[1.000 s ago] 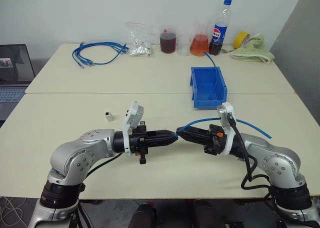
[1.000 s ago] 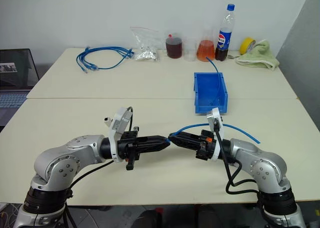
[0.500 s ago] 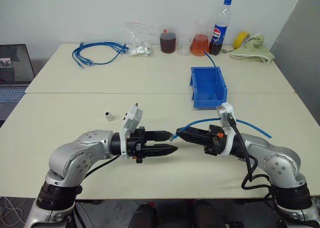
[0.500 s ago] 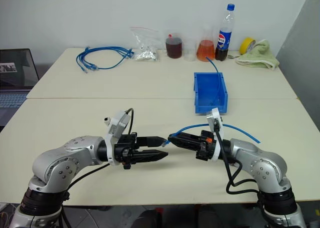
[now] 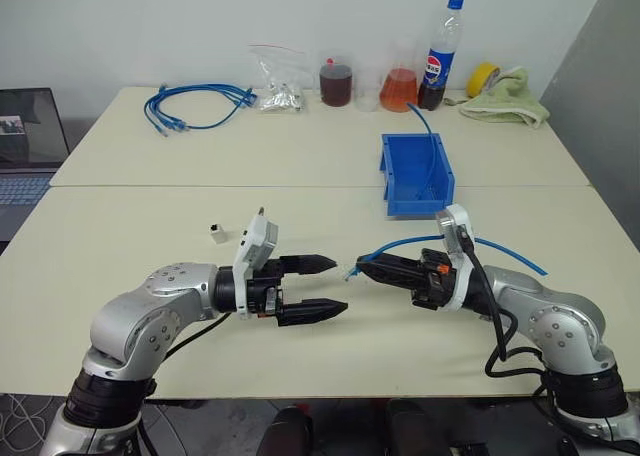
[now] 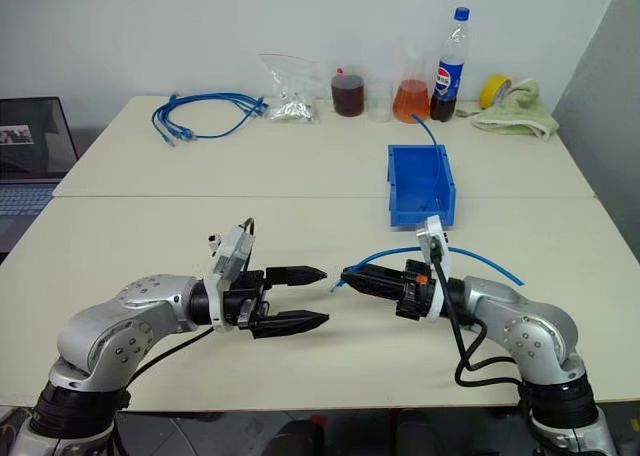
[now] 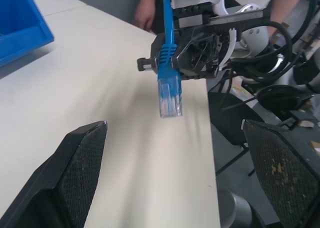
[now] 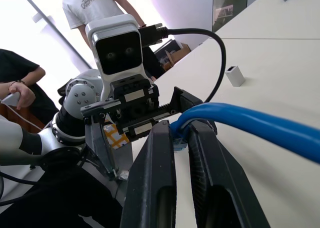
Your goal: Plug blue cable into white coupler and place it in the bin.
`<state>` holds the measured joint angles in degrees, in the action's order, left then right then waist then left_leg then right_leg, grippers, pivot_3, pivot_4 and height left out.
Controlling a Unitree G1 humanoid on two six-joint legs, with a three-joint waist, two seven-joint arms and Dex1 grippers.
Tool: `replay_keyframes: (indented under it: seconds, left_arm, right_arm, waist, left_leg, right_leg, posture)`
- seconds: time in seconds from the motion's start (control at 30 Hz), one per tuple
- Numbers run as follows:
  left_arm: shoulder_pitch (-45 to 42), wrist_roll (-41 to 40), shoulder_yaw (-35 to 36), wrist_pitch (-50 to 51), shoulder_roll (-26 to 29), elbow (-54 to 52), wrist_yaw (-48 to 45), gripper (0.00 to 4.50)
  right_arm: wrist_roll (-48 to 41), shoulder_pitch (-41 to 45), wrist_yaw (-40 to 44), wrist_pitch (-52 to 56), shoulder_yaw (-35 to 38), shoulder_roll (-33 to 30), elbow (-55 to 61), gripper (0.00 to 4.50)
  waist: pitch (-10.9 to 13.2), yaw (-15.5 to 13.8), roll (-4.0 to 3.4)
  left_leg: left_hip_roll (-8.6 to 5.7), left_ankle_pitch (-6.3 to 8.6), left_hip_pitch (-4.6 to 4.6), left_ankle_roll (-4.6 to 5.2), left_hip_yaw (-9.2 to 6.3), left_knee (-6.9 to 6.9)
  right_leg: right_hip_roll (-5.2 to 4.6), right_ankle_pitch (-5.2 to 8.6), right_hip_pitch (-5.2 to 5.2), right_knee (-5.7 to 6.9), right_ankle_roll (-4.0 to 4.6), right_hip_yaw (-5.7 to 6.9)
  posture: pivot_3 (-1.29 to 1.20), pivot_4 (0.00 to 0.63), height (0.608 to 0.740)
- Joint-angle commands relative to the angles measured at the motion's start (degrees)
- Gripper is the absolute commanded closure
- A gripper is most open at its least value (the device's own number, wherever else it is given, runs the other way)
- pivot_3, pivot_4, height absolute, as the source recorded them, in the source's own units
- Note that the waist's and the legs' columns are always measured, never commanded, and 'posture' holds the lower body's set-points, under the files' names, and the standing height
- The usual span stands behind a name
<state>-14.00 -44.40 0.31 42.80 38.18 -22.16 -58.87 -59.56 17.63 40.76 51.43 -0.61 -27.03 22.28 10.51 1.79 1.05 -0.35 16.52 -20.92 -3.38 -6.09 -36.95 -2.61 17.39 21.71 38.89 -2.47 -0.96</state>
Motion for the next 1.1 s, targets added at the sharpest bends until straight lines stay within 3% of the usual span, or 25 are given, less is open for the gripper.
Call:
replay_keyframes:
  seconds: [0.03, 0.17, 0.33, 0.43, 0.53, 0.73, 1.1]
  left_arm:
    - [3.4, 2.7, 2.6, -4.2, 1.4, -3.2, 1.5, 0.0]
    - [10.5, 5.6, 5.1, -7.5, 2.0, -6.8, 4.4, 0.0]
    - [21.5, 8.8, 11.8, -10.3, -1.7, -10.3, 14.2, 0.0]
    - [26.1, 11.0, 15.7, -12.1, -0.1, -8.8, 14.4, 0.0]
    - [25.0, 14.6, 18.5, -14.2, 1.6, -2.1, 16.3, 0.0]
    - [14.7, 25.1, 19.1, -16.9, -0.5, 9.3, 30.6, 0.0]
    - [8.4, 26.7, 17.4, -13.9, -1.1, 11.4, 32.4, 0.0]
  right_arm:
    - [0.9, 0.1, 1.2, -2.0, 1.6, -0.8, 1.2, 4.41]
    - [3.1, -1.4, 1.9, -3.5, 1.2, -2.0, 2.0, 4.41]
    - [6.1, -4.1, 2.7, -5.5, 0.4, -3.0, 2.8, 4.41]
    - [6.4, -5.2, 2.6, -5.7, 0.5, -2.8, 3.0, 4.41]
    - [6.7, -5.5, 2.4, -5.9, 0.2, -2.4, 2.9, 4.41]
    - [7.9, -4.4, 2.4, -6.2, -1.0, -1.5, 2.2, 4.41]
    - [8.8, -3.6, 3.1, -6.2, -1.1, -1.0, 1.9, 4.41]
  waist:
    - [0.0, 0.0, -0.01]
    - [0.0, -0.1, -0.03]
    - [0.0, -0.1, -0.03]
    - [0.0, -0.1, -0.03]
    - [0.0, -0.2, -0.07]
    - [0.1, -0.4, -0.04]
    - [0.1, 0.0, -0.02]
  left_leg:
    - [0.0, 0.0, 0.0, 0.0, -0.01, 0.01]
    - [0.01, 0.0, -0.01, 0.0, -0.02, 0.02]
    - [0.02, 0.01, -0.02, 0.0, -0.09, 0.02]
    - [0.01, 0.01, -0.01, 0.0, -0.08, 0.02]
    - [0.01, 0.0, -0.01, 0.0, -0.02, 0.02]
    - [-0.02, 0.0, -0.01, 0.0, -0.02, 0.0]
    - [0.0, 0.02, -0.03, -0.03, -0.05, 0.04]
  right_leg:
    - [0.0, 0.0, 0.01, 0.0, 0.0, 0.0]
    - [-0.01, 0.0, 0.03, -0.01, 0.0, -0.03]
    - [-0.09, 0.0, 0.03, -0.03, 0.0, -0.04]
    - [-0.07, 0.0, 0.03, -0.01, 0.0, -0.03]
    - [-0.02, 0.0, 0.02, 0.02, 0.01, 0.04]
    - [0.0, 0.0, -0.02, 0.01, 0.0, 0.12]
    - [-0.05, -0.01, 0.06, -0.01, 0.0, 0.01]
  posture:
    - [0.0, 0.15, 0.74]
    - [0.0, 0.15, 0.74]
    - [0.0, 0.15, 0.74]
    - [0.0, 0.15, 0.74]
    - [0.0, 0.15, 0.74]
    - [0.0, 0.15, 0.74]
    - [0.0, 0.15, 0.74]
